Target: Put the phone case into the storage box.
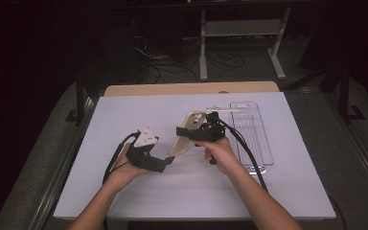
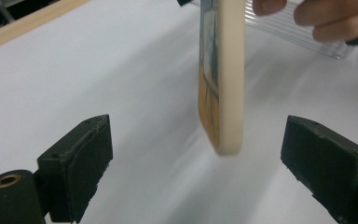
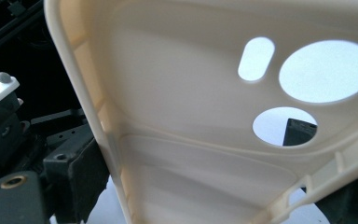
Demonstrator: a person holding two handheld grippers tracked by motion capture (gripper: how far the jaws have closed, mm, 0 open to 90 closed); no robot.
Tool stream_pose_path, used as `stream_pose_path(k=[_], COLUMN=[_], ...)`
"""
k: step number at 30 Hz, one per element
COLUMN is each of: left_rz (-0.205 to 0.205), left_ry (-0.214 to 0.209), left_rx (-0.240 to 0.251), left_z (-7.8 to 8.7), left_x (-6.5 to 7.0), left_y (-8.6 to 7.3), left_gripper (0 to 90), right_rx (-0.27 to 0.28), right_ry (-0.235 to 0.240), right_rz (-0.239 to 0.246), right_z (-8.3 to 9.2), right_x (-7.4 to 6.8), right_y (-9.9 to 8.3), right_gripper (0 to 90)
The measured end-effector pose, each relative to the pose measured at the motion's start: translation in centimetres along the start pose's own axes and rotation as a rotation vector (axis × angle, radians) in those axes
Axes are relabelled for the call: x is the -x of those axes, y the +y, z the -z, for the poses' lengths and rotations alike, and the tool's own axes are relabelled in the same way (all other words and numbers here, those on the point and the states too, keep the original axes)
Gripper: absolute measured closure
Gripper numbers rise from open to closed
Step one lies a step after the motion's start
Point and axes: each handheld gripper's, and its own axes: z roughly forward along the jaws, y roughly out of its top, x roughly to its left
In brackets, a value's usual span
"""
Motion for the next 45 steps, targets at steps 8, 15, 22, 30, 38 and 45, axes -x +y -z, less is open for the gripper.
stream_pose_path(k=[8,15,22,30,38,45], left_rz=[-0.020,-0.020,-0.009,-0.004,-0.005,-0.034], left_ry=[-0.013,-0.024,-0.002,0.008,0.009,0.010], left_rx=[-0.035,-0.040,-0.046,-0.073,-0.076,-0.089], left_z=[1.1,1.8,2.8,3.4,3.4,3.4], left_x=[-0.4,-0.5,-0.7,-0.7,-0.5,-0.4], left_y=[-2.0,-3.2,-4.4,-6.1,-6.9,-6.8], left_gripper=[2.8,1.4,0.0,0.0,0.0,0.0], right_rx=[0.000,0.001,0.000,-0.004,-0.003,-0.005], right_ry=[-0.006,-0.006,-0.003,-0.006,-0.019,-0.026], right_rz=[0.005,0.006,0.007,0.017,0.011,0.015], right_z=[0.2,0.3,0.4,0.4,0.6,0.8], right_x=[0.1,0.1,0.0,0.0,0.0,0.1], right_y=[0.1,0.1,0.2,0.2,0.3,0.5], right_gripper=[10.1,10.2,10.2,10.2,10.3,10.3])
